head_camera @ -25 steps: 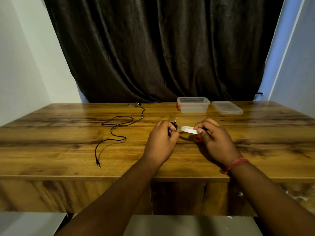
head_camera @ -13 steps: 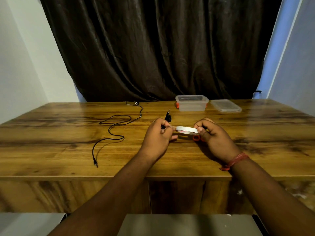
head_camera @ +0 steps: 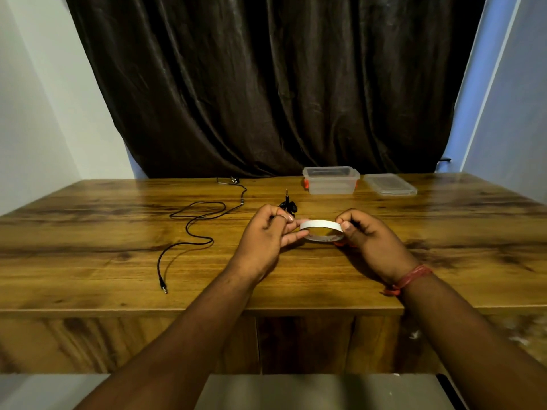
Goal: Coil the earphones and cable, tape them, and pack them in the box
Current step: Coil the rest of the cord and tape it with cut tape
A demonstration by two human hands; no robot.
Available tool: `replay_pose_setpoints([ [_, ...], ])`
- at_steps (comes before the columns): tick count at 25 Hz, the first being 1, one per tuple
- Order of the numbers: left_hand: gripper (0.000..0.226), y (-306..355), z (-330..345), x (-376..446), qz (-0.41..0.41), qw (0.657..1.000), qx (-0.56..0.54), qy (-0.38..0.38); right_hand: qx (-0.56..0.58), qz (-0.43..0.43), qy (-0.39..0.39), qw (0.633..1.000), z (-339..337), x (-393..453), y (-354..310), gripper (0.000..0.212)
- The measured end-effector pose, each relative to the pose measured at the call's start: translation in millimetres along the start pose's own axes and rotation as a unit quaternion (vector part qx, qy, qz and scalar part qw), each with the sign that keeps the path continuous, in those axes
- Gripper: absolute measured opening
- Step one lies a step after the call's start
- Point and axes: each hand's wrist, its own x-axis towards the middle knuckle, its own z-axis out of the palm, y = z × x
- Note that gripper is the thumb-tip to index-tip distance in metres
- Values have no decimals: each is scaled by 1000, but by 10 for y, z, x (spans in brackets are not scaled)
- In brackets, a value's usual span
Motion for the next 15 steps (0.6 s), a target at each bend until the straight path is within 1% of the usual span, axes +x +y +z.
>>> replay_pose_setpoints([
  [2,20,-1,-14,11,-9,1000,-12,8,19,-1,18,1000,12,7,0,15],
  [3,19,3,-19,16,-14,1000,-24,11,19,-5,37,999,22,8,-9,15],
  [4,19,8,-26,22,-20,999,-37,15,-5,-13,70,997,27,9,-18,16],
  [5,18,15,-30,26,-26,998,-46,19,-62,-21,114,991,18,15,-20,16],
  [6,17,24,-31,24,-32,998,-47,23,-143,-27,158,977,7,16,-22,14],
  [7,16,27,-33,24,-36,998,-42,28,-229,-30,192,954,2,18,-22,11],
  [8,15,31,-36,20,-38,998,-36,30,-299,-25,205,932,1,18,-22,9],
  [9,14,30,-36,18,-38,998,-33,30,-351,-11,196,915,3,20,-18,7],
  [11,14,28,-33,14,-37,998,-33,32,-422,31,146,894,44,10,-7,4],
  [13,14,28,-30,17,-35,998,-34,37,-449,43,118,885,68,-3,-20,5],
  [15,14,15,-37,35,-34,998,-34,47,-459,31,116,880,72,-4,-46,9],
])
